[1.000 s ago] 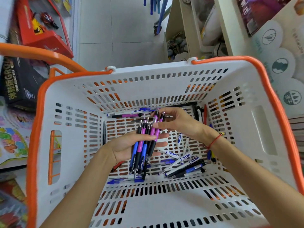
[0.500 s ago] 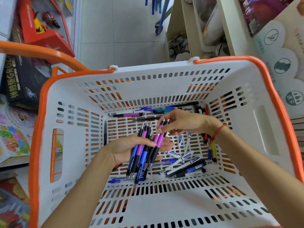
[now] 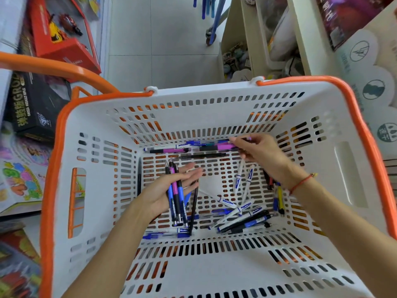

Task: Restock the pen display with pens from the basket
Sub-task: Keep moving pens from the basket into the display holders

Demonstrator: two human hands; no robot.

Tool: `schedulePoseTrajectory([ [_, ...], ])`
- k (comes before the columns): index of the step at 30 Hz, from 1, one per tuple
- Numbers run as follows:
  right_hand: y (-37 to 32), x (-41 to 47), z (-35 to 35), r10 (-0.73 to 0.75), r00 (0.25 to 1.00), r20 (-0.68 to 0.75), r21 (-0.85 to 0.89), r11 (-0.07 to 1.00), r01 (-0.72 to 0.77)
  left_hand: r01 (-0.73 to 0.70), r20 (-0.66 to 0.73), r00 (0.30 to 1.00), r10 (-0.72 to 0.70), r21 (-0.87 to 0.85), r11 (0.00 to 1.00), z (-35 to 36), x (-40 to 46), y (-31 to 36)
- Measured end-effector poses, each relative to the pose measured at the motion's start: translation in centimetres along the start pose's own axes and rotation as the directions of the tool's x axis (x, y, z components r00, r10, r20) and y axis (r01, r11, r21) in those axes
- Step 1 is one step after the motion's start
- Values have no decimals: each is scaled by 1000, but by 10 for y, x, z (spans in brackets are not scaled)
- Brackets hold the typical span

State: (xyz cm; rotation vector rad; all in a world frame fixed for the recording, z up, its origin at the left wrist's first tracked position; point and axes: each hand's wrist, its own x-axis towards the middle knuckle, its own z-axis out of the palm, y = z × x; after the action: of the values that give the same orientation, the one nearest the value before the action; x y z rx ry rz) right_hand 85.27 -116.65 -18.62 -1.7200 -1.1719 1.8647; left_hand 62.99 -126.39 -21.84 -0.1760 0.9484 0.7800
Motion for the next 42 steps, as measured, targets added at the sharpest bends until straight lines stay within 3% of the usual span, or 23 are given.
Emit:
schedulePoseTrajectory([
  [2, 16, -14, 26, -119, 973, -198, 43, 991, 130, -50, -4, 999, 50, -93, 994, 3, 5, -6],
  [5, 35, -31, 62, -319, 901, -293, -66, 947, 314, -94, -31, 996, 89, -184, 978, 12, 10, -12],
  [7, 46, -34, 73, -430, 860, -275, -224, 898, 378, -121, -46, 992, 114, -211, 970, 15, 14, -13],
  [10, 55, -35, 77, -471, 866, -170, -457, 816, 354, -135, 26, 989, 143, -189, 973, 19, 16, -11],
  [15, 54, -34, 66, -421, 907, -11, -479, 799, 364, -121, 12, 992, 125, -179, 976, 27, 23, -9],
  [19, 41, -44, 58, -536, 840, -87, -630, 682, 371, -214, -100, 976, 192, -305, 928, 29, 27, -6],
  [21, 32, -51, 56, -424, 904, -51, -695, 666, 273, -254, -152, 965, 213, -352, 901, 29, 27, -2],
  [23, 31, -52, 56, -106, 993, 43, -843, 530, 93, -269, -172, 961, 217, -390, 881, 29, 29, -1],
  [24, 31, -51, 57, 31, 998, 58, -875, 483, 36, -275, -173, 959, 223, -401, 874, 30, 30, 0],
  [25, 31, -50, 58, 119, 990, 73, -854, 520, 0, -282, -174, 958, 230, -398, 873, 32, 29, 0],
  [26, 33, -48, 59, 167, 981, 94, -761, 648, -37, -285, -174, 956, 235, -379, 880, 33, 29, 0],
  [28, 35, -47, 65, 240, 962, 129, -379, 908, -176, -295, -180, 952, 246, -338, 894, 37, 31, -3],
  [30, 33, -48, 68, 313, 941, 131, -77, 949, -305, -323, -205, 941, 269, -313, 893, 39, 33, -5],
  [32, 33, -49, 65, 354, 925, 137, 61, 929, -365, -358, -241, 924, 297, -272, 893, 36, 36, -8],
  [38, 19, -50, 49, 289, 947, 142, -55, 957, -284, -345, -243, 927, 286, -252, 904, 34, 37, -10],
  [42, 11, -53, 45, 438, 868, 236, -138, 899, -416, -340, -190, 938, 290, -332, 880, 35, 39, -10],
])
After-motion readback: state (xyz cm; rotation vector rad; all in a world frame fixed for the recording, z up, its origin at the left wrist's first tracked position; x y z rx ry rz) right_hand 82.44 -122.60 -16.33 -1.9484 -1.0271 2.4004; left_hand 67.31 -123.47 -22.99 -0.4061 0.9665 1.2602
